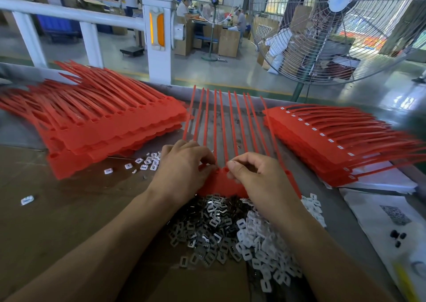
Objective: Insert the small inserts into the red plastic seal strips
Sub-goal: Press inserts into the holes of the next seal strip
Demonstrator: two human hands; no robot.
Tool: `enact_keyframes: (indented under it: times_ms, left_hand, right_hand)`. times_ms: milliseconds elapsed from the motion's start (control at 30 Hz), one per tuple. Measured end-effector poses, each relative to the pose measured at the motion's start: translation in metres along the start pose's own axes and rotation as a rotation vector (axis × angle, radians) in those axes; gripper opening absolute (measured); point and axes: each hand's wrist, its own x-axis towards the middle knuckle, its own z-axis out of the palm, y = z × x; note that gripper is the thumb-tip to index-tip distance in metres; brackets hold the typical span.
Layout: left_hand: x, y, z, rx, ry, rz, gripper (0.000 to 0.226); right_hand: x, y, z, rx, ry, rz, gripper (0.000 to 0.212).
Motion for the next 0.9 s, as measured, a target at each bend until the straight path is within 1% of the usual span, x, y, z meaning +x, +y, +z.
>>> enact_keyframes:
  times_ms: [367, 567, 733, 900]
  left_hand:
    - [0.0028, 0.0001, 0.0001, 0.014, -0.014, -0.066, 0.010]
    - [0.0040, 0.0012, -0.0010, -0.002, -0.029, -0.080, 0.008]
    - [0.0015, -0.0004, -0.0044, -0.014, -0.056, -0.073, 0.007]
    - [-0.0015, 0.0004, -0.0070, 0.008, -0.062, -0.022, 0.010]
  right_hand:
    - [0.0005, -0.0004, -0.0004, -0.013, 0.000, -0.002, 0.015]
    - [0.0008, 0.0004, -0.0001, -0.024, -0.007, -0.008, 0.016]
    - [0.0000, 0.0006, -0.0003, -0.025, -0.010, -0.022, 0.016]
    - [-0.0009, -0.0011, -0.0013, -0.073, -0.038, -0.054, 0.013]
